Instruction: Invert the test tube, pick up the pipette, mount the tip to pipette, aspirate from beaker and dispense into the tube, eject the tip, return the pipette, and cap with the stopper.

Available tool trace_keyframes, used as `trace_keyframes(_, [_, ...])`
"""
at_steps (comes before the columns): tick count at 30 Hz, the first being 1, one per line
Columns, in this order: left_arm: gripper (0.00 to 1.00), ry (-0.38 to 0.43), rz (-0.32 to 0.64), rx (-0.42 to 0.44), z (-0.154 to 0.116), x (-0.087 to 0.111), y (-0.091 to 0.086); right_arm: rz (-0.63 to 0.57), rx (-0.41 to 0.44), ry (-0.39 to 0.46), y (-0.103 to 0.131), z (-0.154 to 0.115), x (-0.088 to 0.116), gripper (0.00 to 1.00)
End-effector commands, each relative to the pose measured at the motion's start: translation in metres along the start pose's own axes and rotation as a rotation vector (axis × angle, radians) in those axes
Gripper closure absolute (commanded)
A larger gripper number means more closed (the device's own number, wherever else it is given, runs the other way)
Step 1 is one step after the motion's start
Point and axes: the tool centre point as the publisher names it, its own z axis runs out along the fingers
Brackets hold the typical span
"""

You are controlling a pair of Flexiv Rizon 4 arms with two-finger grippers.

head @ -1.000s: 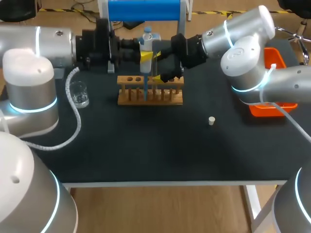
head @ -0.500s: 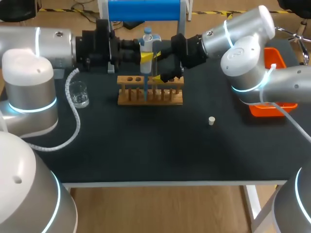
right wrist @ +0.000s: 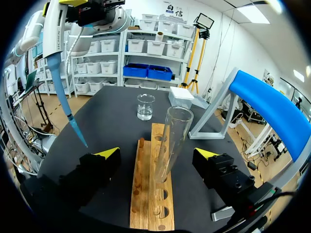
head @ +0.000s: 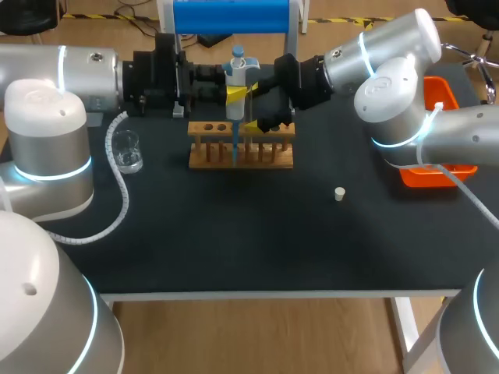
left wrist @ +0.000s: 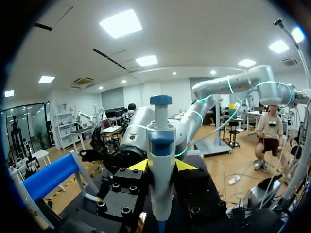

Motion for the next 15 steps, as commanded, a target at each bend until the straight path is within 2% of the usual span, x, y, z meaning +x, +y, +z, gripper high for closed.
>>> trace_keyframes(1, [1.0,0.003,0.001,0.001,0.0,-0.001,0.0,-0.017,-0.009,0.005,0.0,-0.014,-0.002,0.0])
trace_keyframes(11, [1.0,0.003,0.001,0.001,0.0,-0.001,0.0,-0.027,-0.008,-0.03,0.022,-0.058,0.001,0.0])
trace_keyframes(15, [1.0,0.003,0.001,0.001,0.0,-0.001,0.0,-0.029,-0.032,-0.054,0.032,-0.082,0.005,0.0])
